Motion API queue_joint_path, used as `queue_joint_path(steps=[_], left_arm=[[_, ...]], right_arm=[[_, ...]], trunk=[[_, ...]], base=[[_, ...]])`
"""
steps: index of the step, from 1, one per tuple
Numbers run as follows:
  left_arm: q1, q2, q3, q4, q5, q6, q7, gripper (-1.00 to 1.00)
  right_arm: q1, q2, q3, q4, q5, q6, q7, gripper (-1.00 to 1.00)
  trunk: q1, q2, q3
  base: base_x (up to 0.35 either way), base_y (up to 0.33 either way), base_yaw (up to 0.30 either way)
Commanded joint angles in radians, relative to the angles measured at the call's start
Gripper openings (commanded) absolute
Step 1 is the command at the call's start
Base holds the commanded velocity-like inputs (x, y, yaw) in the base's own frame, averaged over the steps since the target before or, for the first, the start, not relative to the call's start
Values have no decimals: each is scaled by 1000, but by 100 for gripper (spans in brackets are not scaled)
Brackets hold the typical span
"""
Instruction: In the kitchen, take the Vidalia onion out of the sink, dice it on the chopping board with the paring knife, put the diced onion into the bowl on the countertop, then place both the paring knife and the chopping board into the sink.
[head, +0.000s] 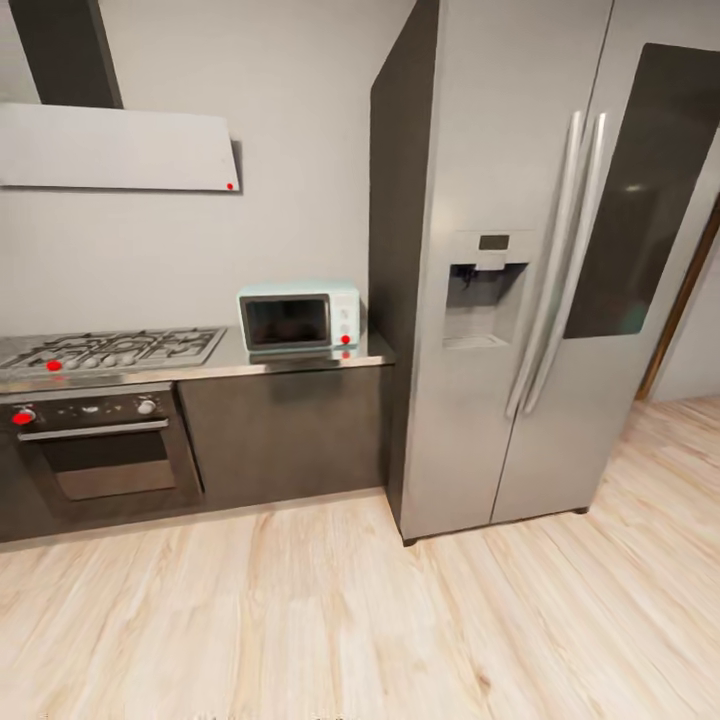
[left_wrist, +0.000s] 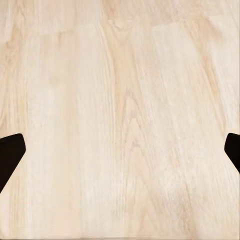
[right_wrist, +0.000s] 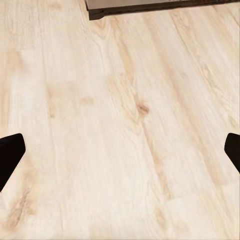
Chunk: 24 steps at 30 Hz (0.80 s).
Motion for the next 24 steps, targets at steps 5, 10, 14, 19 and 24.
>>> queue_joint_path(steps=[5,10,14,19,24], left_arm=[[0,0,-1,-1,1,-1,2,100],[0,0,-1,-1,1,-1,2,100],[0,0,-1,-1,1,-1,2,100],[0,0,-1,7,0,-1,2,100],[0,-1,-1,18,0,-1,2,100]], right_arm=[[0,0,1,1,1,-3,-3,100],[0,0,1,2,1,-3,-3,100],[0,0,1,2,1,-3,-3,100],[0,0,2,3,1,-3,-3,100],[0,1,2,4,1,-3,-3,100]], trunk=[[0,0,-5],[0,0,-9],[0,0,-12],[0,0,-17],[0,0,-21]], base=[[0,0,257],[0,0,257],[0,0,257],[0,0,257],[0,0,257]])
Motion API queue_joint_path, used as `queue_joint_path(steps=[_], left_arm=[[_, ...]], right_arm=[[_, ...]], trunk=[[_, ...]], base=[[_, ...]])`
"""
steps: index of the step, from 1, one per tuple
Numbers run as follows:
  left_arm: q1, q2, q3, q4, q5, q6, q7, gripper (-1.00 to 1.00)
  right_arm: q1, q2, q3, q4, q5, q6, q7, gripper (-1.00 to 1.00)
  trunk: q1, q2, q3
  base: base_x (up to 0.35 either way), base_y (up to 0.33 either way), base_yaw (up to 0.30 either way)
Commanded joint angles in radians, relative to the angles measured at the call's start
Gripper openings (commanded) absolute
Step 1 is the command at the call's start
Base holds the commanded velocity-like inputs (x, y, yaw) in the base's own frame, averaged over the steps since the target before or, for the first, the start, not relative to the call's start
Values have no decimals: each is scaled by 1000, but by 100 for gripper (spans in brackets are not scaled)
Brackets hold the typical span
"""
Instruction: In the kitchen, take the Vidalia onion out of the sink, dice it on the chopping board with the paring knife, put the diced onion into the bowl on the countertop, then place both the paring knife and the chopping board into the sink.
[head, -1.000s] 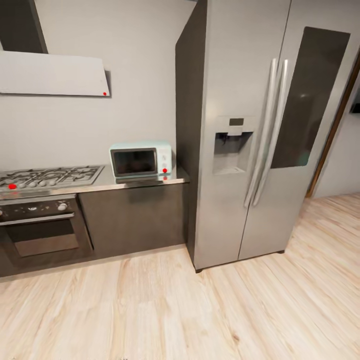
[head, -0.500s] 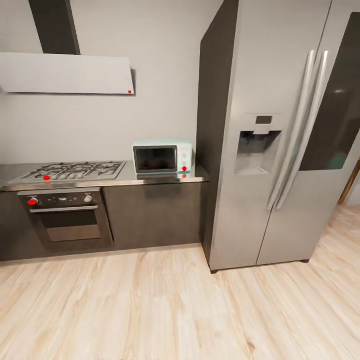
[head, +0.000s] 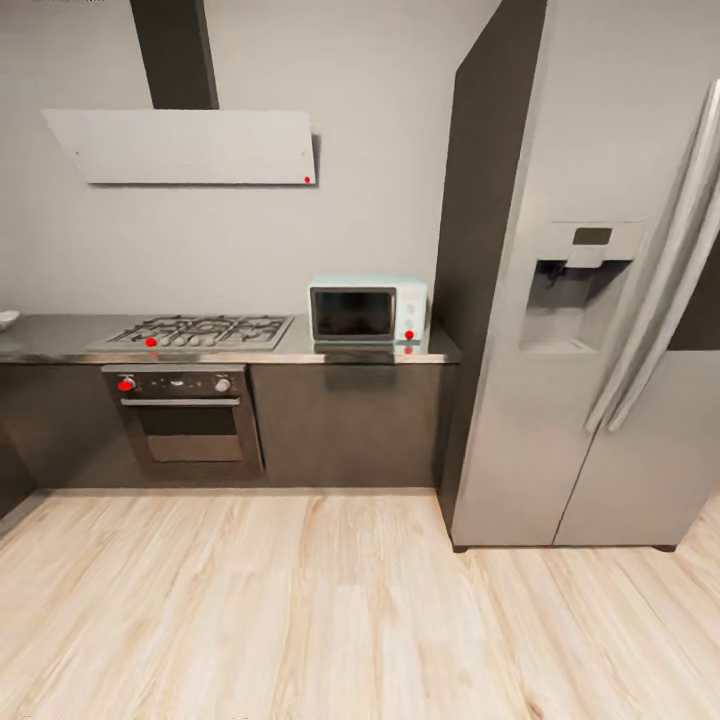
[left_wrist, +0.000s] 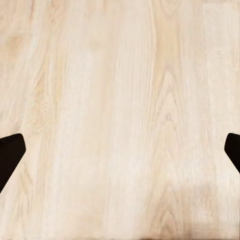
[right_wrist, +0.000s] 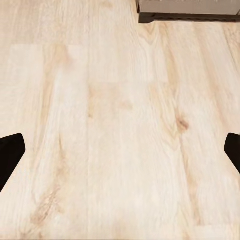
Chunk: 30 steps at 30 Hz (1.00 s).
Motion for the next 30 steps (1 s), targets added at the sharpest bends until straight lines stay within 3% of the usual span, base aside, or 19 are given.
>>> queue_joint_path(steps=[1,30], left_arm=[[0,0,0,0,1,-2,2,100],[0,-1,-2,1,0,-3,2,100]], right_arm=[[0,0,1,1,1,-3,-3,100],[0,1,2,2,1,-3,-4,100]], trunk=[[0,0,-2],[0,0,-27]], base=[[0,0,257],[0,0,254]])
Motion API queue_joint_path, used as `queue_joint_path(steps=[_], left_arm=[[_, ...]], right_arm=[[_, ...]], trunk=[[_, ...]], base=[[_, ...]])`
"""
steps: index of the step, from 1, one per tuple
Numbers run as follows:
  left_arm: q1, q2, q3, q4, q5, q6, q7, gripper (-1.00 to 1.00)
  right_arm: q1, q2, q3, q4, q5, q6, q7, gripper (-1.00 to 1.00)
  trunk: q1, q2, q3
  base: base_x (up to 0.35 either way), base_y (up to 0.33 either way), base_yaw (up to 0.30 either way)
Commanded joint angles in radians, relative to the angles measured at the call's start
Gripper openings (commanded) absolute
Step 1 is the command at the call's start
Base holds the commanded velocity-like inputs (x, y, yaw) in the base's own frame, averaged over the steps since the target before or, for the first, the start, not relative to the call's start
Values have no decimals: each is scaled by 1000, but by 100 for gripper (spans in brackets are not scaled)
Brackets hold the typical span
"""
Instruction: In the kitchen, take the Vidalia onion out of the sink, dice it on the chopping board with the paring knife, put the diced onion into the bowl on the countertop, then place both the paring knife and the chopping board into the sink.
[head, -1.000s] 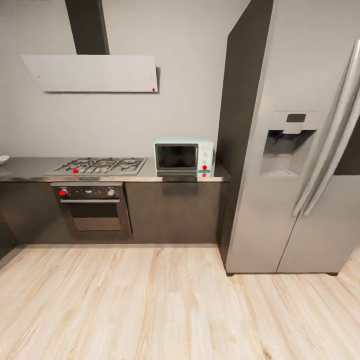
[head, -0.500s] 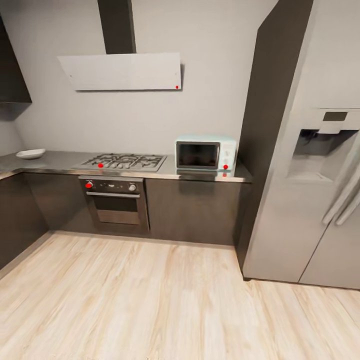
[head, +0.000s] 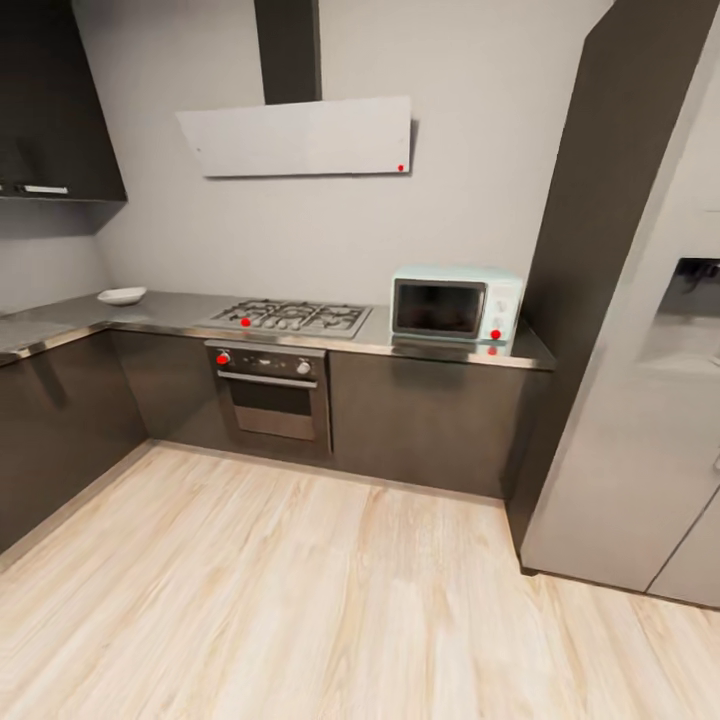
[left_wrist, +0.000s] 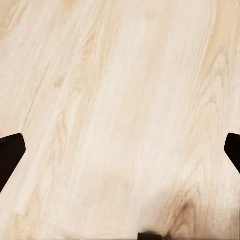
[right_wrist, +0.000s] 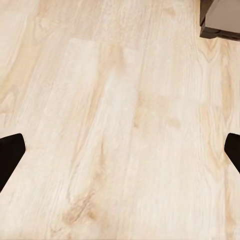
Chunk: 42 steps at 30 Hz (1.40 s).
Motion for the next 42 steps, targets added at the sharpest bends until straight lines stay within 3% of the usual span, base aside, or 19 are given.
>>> queue_joint_path(steps=[1,42], left_arm=[[0,0,0,-1,1,-1,2,100],[0,-13,-1,14,-4,-14,2,100]], right_arm=[[0,0,1,1,1,-3,-3,100],[0,0,1,1,1,-3,-3,100]], trunk=[[0,0,-2],[0,0,-44]], base=[[0,0,241],[0,0,240]])
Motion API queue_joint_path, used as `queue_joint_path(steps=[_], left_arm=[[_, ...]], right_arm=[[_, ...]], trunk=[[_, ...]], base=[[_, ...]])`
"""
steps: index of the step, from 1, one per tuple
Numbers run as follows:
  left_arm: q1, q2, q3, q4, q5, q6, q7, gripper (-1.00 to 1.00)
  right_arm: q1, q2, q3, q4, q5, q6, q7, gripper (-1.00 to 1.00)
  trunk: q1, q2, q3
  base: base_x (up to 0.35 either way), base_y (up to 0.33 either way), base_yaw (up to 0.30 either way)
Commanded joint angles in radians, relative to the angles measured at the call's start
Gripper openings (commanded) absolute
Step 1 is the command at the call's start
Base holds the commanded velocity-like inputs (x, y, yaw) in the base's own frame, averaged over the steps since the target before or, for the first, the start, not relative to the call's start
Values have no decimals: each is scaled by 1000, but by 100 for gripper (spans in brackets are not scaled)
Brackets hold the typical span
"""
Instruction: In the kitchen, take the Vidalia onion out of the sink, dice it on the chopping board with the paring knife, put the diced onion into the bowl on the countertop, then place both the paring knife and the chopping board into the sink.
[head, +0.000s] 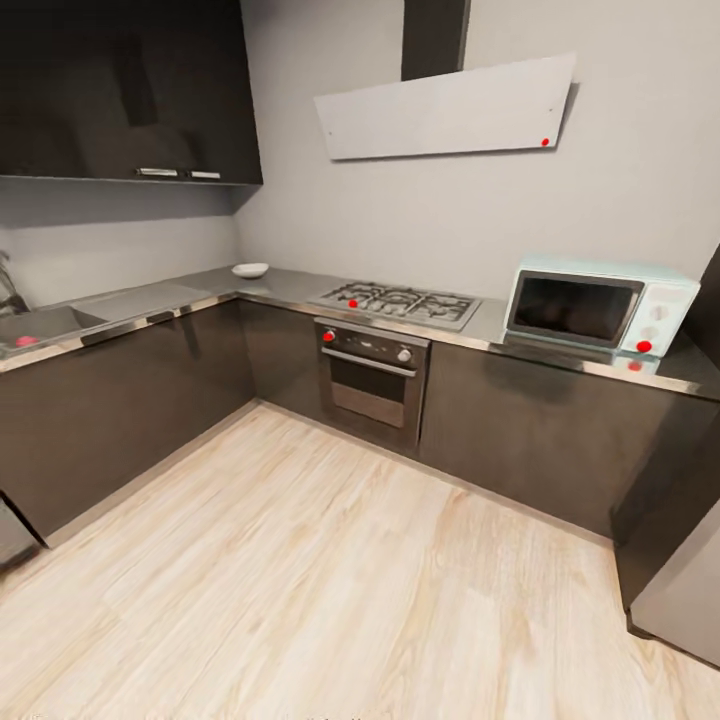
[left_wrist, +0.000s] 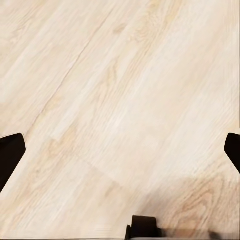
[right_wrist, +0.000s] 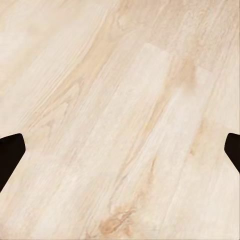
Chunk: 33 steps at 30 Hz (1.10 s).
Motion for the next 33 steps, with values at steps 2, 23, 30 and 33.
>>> queue_joint_path(steps=[2,23,30,33], left_arm=[[0,0,0,-1,0,-1,2,100],[0,1,2,-1,0,-1,2,100],[0,1,2,-1,1,-1,2,100],[0,0,2,-1,2,-1,2,100]], right_arm=[[0,0,1,1,1,-3,-3,100],[0,1,2,1,1,-3,-3,100],[0,1,2,1,1,-3,-3,100],[0,1,2,1,1,-3,-3,100]], trunk=[[0,0,-3],[0,0,-7],[0,0,-7],[0,0,-7]], base=[[0,0,245],[0,0,274],[0,0,281],[0,0,281]])
